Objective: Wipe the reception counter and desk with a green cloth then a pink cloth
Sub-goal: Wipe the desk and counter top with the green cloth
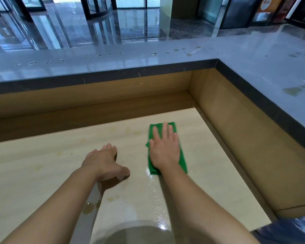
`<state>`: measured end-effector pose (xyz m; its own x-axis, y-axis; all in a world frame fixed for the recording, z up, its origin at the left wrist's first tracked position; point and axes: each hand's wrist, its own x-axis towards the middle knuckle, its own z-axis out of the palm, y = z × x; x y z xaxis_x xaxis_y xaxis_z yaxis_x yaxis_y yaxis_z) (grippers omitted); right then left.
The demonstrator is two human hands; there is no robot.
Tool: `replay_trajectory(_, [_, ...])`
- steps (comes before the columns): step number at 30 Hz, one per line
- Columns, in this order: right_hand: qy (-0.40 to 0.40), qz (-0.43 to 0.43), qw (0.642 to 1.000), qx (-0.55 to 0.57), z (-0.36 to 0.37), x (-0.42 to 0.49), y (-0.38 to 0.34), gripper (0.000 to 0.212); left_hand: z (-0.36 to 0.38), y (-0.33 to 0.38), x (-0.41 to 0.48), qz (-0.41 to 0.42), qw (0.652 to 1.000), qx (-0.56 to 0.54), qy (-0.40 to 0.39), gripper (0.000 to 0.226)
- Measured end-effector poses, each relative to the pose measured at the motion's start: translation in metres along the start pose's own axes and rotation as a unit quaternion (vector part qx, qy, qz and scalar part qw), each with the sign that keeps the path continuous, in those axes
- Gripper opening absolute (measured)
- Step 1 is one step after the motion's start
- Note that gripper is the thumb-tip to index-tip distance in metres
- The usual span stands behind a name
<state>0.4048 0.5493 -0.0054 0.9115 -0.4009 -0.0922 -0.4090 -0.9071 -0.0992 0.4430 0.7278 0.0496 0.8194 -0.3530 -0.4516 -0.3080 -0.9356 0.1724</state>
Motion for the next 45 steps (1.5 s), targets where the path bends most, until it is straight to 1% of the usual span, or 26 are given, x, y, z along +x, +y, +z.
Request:
replay_trajectory(2, [-0.016, -0.097, 0.995, -0.005, 0.005, -0.005, -0.036, 0.056, 0.000, -0.001, 0.002, -0.011, 1.000, 0.008, -0.013, 0.086])
replay_trajectory(4, [-0.033, -0.167, 0.985, -0.008, 0.007, -0.006, -0.053, 0.056, -0.001, 0.000, 0.003, -0.024, 0.999, 0.012, -0.018, 0.079])
replay_trajectory(6, [-0.038, -0.206, 0.978, -0.001, 0.006, 0.002, -0.046, 0.055, -0.002, 0.003, 0.005, -0.030, 0.999, 0.020, -0.003, 0.060])
replay_trajectory(8, [-0.035, -0.218, 0.975, 0.005, 0.003, 0.010, -0.026, 0.055, -0.001, 0.007, 0.005, -0.039, 0.999, 0.027, 0.012, 0.046])
replay_trajectory(10, [-0.029, -0.188, 0.982, 0.016, -0.002, 0.021, 0.002, 0.055, 0.001, 0.008, 0.006, -0.045, 0.998, 0.022, 0.023, 0.035])
replay_trajectory(11, [-0.026, -0.163, 0.986, 0.020, -0.004, 0.027, 0.017, 0.055, 0.002, 0.008, 0.006, -0.048, 0.998, 0.016, 0.025, 0.036])
replay_trajectory(17, [0.013, -0.009, 1.000, 0.011, -0.013, 0.055, 0.101, 0.054, 0.004, -0.001, 0.008, -0.052, 0.998, -0.040, 0.018, 0.069])
replay_trajectory(19, [0.018, 0.035, 0.999, 0.008, -0.012, 0.058, 0.105, 0.055, 0.005, -0.007, 0.007, -0.046, 0.997, -0.068, 0.006, 0.078])
replay_trajectory(22, [0.014, 0.093, 0.996, 0.003, -0.009, 0.057, 0.078, 0.056, 0.004, -0.011, 0.008, -0.031, 0.996, -0.079, -0.002, 0.079])
replay_trajectory(23, [0.012, 0.100, 0.995, 0.000, -0.008, 0.056, 0.065, 0.057, 0.004, -0.011, 0.008, -0.029, 0.997, -0.075, -0.005, 0.079])
replay_trajectory(25, [0.006, 0.073, 0.997, -0.001, -0.007, 0.055, 0.034, 0.057, 0.006, -0.012, 0.011, -0.022, 0.997, -0.069, -0.011, 0.079])
replay_trajectory(28, [-0.008, -0.037, 0.999, -0.004, -0.003, 0.051, -0.023, 0.056, 0.006, -0.016, 0.014, -0.018, 0.996, -0.087, -0.022, 0.080])
replay_trajectory(31, [-0.034, -0.150, 0.988, -0.015, 0.002, 0.049, -0.068, 0.056, 0.003, -0.021, 0.018, -0.024, 0.996, -0.079, -0.025, 0.081])
replay_trajectory(32, [-0.046, -0.175, 0.983, -0.015, 0.002, 0.050, -0.074, 0.056, 0.002, -0.021, 0.019, -0.032, 0.997, -0.072, -0.025, 0.076])
replay_trajectory(33, [-0.054, -0.193, 0.980, -0.013, 0.001, 0.053, -0.075, 0.056, -0.002, -0.021, 0.022, -0.040, 0.997, -0.063, -0.020, 0.064])
replay_trajectory(35, [-0.060, -0.218, 0.974, -0.001, -0.002, 0.058, -0.064, 0.056, -0.010, -0.014, 0.024, -0.040, 0.999, -0.019, 0.011, 0.022])
replay_trajectory(36, [-0.062, -0.221, 0.973, 0.002, -0.005, 0.061, -0.057, 0.056, -0.014, -0.010, 0.024, -0.040, 0.999, 0.005, 0.033, 0.011])
replay_trajectory(37, [-0.061, -0.216, 0.975, 0.003, -0.008, 0.065, -0.048, 0.055, -0.019, -0.007, 0.025, -0.040, 0.997, 0.023, 0.056, 0.010])
replay_trajectory(41, [-0.050, -0.138, 0.989, -0.003, -0.017, 0.086, -0.003, 0.054, -0.027, 0.003, 0.032, -0.004, 0.989, 0.056, 0.138, 0.012])
replay_trajectory(45, [-0.026, -0.043, 0.999, -0.007, -0.021, 0.104, 0.057, 0.054, -0.032, 0.001, 0.043, 0.019, 0.981, 0.058, 0.182, 0.020])
